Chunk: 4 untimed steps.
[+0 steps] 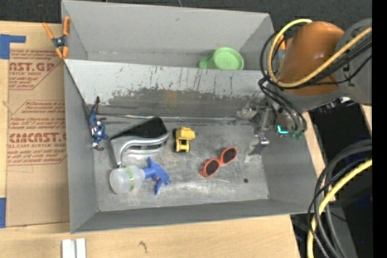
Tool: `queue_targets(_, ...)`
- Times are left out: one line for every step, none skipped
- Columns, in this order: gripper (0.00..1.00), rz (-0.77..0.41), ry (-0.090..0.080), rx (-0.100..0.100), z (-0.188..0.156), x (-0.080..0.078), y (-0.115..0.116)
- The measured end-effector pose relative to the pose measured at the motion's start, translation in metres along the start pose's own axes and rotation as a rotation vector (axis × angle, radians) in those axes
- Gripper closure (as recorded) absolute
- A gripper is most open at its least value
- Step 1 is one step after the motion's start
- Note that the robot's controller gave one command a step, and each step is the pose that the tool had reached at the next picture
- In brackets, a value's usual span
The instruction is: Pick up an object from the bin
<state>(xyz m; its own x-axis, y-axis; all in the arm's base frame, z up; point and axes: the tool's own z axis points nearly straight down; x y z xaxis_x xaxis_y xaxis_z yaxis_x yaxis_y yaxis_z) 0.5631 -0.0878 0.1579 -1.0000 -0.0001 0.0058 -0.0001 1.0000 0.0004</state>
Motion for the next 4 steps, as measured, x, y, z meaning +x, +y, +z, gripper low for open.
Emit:
queue_targets(0.00,-0.001,-0.007,0.001,-0.004,-0.002,0.000)
queue_targets(1.00,-0.329,-0.014,0.006,0.082,0.053,0.045)
queue_targets(1.00,-0.329,-0.014,0.006,0.082,0.053,0.045)
queue_targets(1.00,-0.458,0.001,0.001,0.065,0.048,0.051)
